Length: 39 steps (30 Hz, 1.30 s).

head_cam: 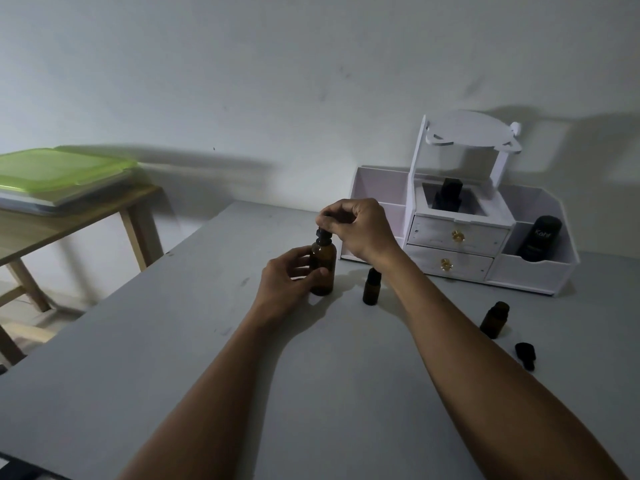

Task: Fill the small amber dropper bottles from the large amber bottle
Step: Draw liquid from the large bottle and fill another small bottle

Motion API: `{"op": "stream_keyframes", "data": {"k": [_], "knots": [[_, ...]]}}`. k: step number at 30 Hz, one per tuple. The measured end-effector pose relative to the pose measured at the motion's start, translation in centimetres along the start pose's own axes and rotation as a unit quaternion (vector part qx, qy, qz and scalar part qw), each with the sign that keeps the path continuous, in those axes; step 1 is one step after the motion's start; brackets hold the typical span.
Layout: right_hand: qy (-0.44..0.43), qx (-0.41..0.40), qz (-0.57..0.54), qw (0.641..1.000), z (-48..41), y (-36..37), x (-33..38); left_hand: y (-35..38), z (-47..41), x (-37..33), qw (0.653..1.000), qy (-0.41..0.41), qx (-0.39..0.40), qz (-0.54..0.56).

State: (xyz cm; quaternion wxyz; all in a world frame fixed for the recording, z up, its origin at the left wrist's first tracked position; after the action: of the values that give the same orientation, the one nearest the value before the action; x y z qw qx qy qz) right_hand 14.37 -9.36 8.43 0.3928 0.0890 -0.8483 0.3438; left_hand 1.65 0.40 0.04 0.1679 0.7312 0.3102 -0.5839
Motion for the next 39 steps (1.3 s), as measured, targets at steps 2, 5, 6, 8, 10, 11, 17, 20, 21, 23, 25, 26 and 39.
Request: {"op": "stream_keyframes", "data": {"k": [2, 5, 6, 8, 10, 11, 17, 20, 21, 23, 25, 26, 39], "knots": [[0.008, 0.004, -0.014, 1.0, -0.3, -0.2, 0.1, 0.0, 0.1, 0.0, 1.0, 0.0, 0.0, 0.002], [0.001, 0.013, -0.036, 0.999, -0.5, -0.4, 0.6, 0.0, 0.1, 0.1, 1.0, 0.0, -0.002, 0.002], [-0.003, 0.012, -0.038, 0.999, -0.6, -0.5, 0.9, 0.0, 0.1, 0.1, 1.0, 0.001, -0.002, 0.001], [-0.01, 0.002, -0.035, 0.999, -0.8, -1.0, 1.7, 0.0, 0.1, 0.1, 1.0, 0.005, -0.002, -0.002], [-0.016, -0.012, -0.041, 0.999, -1.0, -1.8, 2.6, 0.0, 0.1, 0.0, 1.0, 0.006, 0.0, -0.002], [-0.018, -0.02, -0.047, 0.999, -1.0, -2.2, 3.2, 0.0, 0.1, 0.0, 1.0, 0.006, -0.001, -0.005], [-0.027, -0.084, -0.109, 0.99, -0.4, -6.7, 6.3, 0.3, 0.4, -0.4, 0.992, 0.063, -0.08, -0.073], [-0.017, -0.12, -0.143, 0.982, 0.8, -9.7, 6.5, 1.2, 1.4, -2.2, 0.968, 0.156, -0.179, -0.083], [-0.015, -0.13, -0.146, 0.981, 1.3, -10.7, 6.3, 1.6, 1.9, -2.9, 0.96, 0.182, -0.2, -0.075], [-0.011, -0.143, -0.129, 0.981, 2.2, -12.4, 5.5, 3.0, 3.3, -4.6, 0.95, 0.223, -0.212, -0.056], [-0.004, -0.145, -0.1, 0.984, 3.3, -13.8, 4.5, 4.8, 4.8, -5.8, 0.956, 0.23, -0.181, -0.03], [0.0, -0.143, -0.09, 0.986, 3.8, -14.4, 4.0, 5.8, 5.3, -6.3, 0.965, 0.215, -0.151, -0.015], [0.088, -0.08, -0.019, 0.993, 5.5, -17.1, -1.4, 14.7, 4.7, -3.6, 0.992, -0.053, 0.094, -0.067]]}}
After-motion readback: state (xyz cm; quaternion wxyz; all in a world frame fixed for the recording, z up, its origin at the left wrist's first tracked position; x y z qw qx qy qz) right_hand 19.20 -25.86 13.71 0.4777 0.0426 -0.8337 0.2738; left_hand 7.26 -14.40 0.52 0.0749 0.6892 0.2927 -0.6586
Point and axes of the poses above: each hand's wrist, its own z-axis away from the middle knuckle, its own y-axis out of the palm, x = y × z, the point moved 1 cm from there along -z, towards the middle knuckle, and after that the axes turned 6 degrees about z, right-handed, at the moved point
